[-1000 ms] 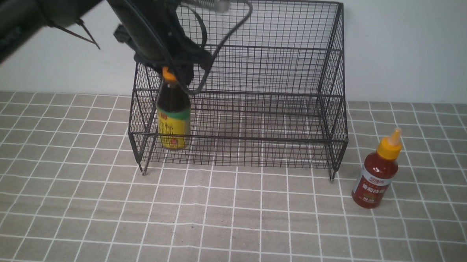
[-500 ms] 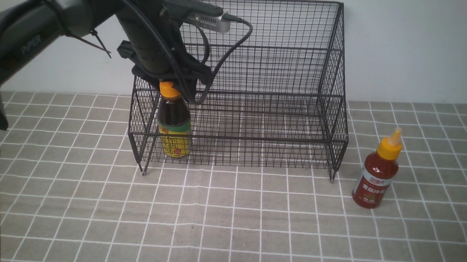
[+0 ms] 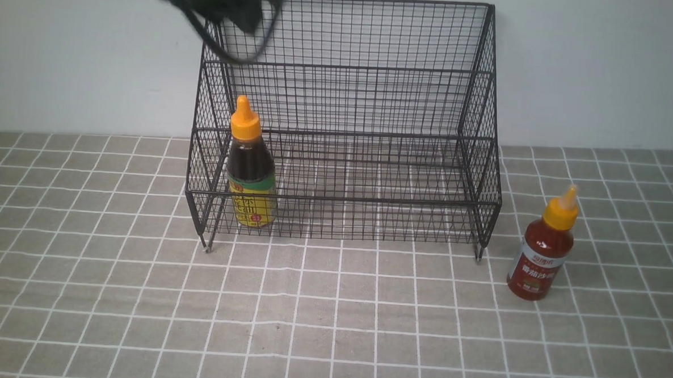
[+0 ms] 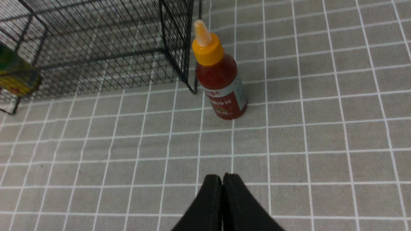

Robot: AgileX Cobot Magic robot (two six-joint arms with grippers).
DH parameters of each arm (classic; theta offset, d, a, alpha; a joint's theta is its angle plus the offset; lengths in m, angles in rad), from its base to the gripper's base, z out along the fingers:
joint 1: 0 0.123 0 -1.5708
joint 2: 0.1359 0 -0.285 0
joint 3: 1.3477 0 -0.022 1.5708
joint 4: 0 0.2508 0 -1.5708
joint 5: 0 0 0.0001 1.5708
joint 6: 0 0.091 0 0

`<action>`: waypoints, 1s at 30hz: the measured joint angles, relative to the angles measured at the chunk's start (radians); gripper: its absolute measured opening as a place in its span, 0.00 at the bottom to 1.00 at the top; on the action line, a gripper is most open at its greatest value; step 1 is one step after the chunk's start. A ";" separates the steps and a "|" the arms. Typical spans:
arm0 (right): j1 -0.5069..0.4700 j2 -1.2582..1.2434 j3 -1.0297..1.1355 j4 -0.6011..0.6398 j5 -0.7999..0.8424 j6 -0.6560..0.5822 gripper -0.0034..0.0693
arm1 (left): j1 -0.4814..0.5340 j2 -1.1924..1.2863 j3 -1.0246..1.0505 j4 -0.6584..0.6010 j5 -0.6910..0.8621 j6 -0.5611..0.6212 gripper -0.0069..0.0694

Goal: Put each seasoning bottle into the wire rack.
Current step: Use the right arm to grab the condiment bottle closest to it

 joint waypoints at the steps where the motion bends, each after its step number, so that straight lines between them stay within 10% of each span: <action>1: 0.000 0.082 -0.087 -0.008 0.041 -0.012 0.06 | 0.000 -0.049 0.000 -0.006 0.002 0.000 0.17; 18: 0.172 0.669 -0.352 -0.065 -0.101 -0.225 0.82 | 0.000 -0.714 0.691 -0.063 -0.002 0.001 0.08; 30: 0.180 0.965 -0.353 -0.079 -0.282 -0.209 0.79 | 0.000 -1.193 1.213 -0.052 -0.056 -0.064 0.08</action>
